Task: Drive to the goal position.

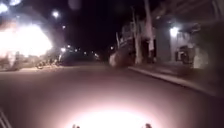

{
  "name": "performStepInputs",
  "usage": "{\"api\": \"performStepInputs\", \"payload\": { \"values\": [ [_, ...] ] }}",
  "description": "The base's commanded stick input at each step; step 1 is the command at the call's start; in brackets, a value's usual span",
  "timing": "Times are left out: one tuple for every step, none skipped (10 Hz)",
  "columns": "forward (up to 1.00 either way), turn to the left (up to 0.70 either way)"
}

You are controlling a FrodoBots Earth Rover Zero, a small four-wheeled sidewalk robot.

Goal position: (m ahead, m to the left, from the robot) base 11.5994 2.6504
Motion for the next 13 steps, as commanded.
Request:
{"api": "performStepInputs", "payload": {
  "values": [
    [0.85,0.00],
    [0.85,0.00],
    [0.85,0.00],
    [0.85,0.00],
    [0.85,0.00],
    [0.85,0.00],
    [0.85,0.00],
    [0.85,0.00],
    [0.85,0.00],
    [0.85,0.00],
    [0.85,0.00],
    [0.85,0.00],
    [0.85,0.00]
  ]
}}
